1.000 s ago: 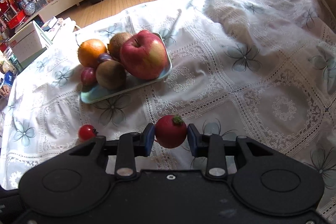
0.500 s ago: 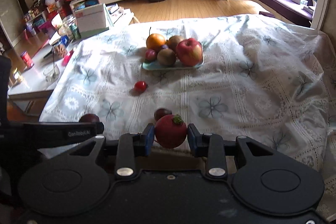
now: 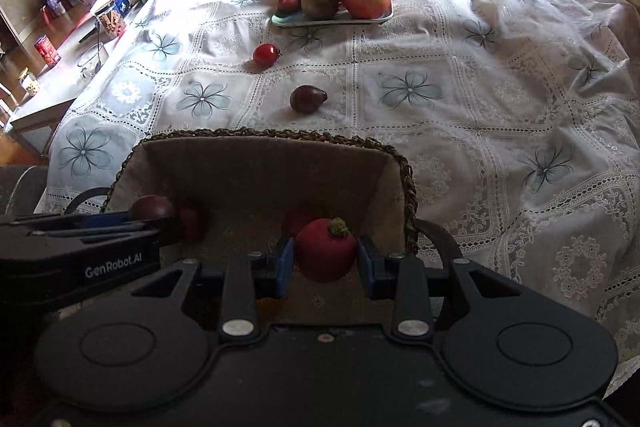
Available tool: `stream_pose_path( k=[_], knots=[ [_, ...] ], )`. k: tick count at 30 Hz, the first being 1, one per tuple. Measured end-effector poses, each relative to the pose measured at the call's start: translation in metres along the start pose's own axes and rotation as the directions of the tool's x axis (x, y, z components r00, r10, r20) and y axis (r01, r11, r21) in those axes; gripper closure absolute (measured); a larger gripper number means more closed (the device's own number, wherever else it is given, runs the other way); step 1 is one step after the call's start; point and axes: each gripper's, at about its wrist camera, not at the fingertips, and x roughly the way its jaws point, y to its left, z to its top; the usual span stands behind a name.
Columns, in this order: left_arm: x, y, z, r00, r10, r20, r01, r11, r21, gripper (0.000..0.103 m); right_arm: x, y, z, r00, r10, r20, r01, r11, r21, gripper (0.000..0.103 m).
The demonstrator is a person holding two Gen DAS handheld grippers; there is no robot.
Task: Organize fruits
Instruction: 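Open the right tool over the basket while the left tool releases the plum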
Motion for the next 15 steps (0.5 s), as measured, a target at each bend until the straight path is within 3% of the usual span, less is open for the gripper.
stream_pose_path(
  k=[15],
  knots=[
    [0.0009,0.0046,-0.0019,1.000,0.000,0.001,0.000,1.000,-0.009,0.058,-0.0027,0.0044,-0.0010,1.000,-0.017,0.022,0.018,1.000,-0.018,0.066]
  ],
)
